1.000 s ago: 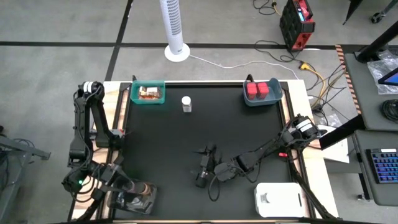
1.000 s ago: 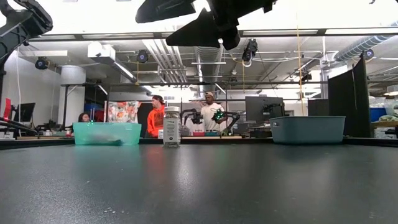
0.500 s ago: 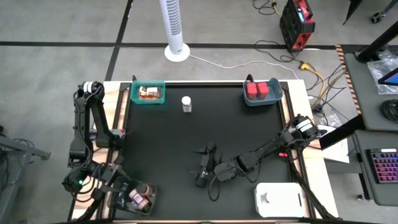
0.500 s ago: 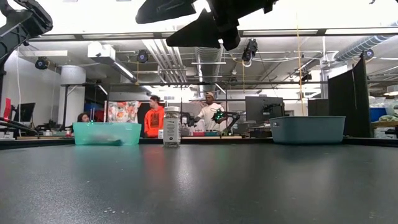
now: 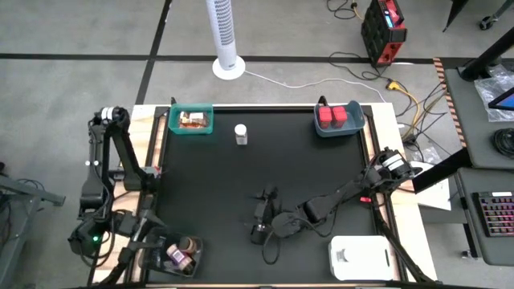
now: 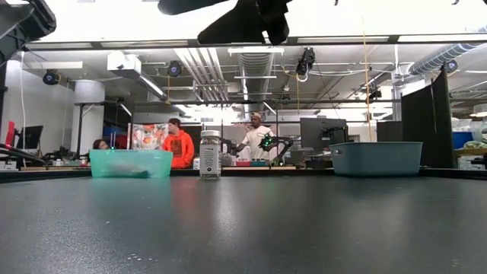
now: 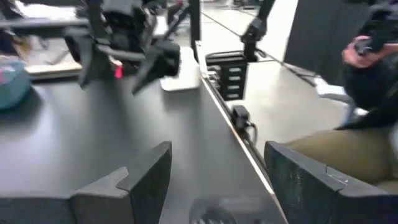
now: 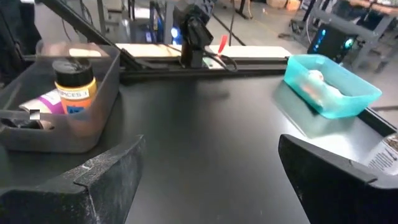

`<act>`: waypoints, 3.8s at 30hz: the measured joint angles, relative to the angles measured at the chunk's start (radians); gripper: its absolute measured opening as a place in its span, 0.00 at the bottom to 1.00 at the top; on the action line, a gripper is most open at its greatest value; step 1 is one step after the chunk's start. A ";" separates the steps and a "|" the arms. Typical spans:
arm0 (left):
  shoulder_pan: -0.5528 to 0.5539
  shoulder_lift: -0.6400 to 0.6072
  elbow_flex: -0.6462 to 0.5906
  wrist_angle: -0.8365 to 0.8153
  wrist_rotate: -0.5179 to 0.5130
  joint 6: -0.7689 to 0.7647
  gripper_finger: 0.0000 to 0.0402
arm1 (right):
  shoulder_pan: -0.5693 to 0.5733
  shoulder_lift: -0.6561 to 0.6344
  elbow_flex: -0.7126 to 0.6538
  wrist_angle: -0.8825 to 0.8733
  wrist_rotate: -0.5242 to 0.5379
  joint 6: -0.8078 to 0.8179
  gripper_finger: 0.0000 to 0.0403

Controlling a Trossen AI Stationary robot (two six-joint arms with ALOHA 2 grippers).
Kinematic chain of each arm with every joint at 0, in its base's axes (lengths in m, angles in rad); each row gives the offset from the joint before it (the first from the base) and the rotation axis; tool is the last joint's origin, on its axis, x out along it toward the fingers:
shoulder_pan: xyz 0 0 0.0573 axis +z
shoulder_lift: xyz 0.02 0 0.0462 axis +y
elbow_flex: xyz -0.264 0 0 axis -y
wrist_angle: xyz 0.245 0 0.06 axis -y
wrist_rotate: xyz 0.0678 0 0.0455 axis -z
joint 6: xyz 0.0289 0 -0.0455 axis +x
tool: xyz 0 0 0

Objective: Sort spices by type
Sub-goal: Put the black seasoning bottle into the black bin

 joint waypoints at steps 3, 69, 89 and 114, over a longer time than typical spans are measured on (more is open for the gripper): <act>0.065 0.021 0.070 -0.028 0.007 0.044 0.60 | 0.003 0.000 0.035 -0.074 0.000 0.028 0.89; 0.482 0.789 0.501 -0.425 1.078 0.070 0.56 | 0.129 -0.257 -0.062 -0.406 0.009 0.217 0.88; 0.513 0.779 0.468 -0.470 1.037 -0.054 0.55 | 0.129 -0.256 -0.063 -0.406 0.009 0.216 0.88; 0.511 0.690 0.419 -0.545 1.076 -0.036 0.54 | 0.129 -0.256 -0.065 -0.406 0.009 0.227 0.88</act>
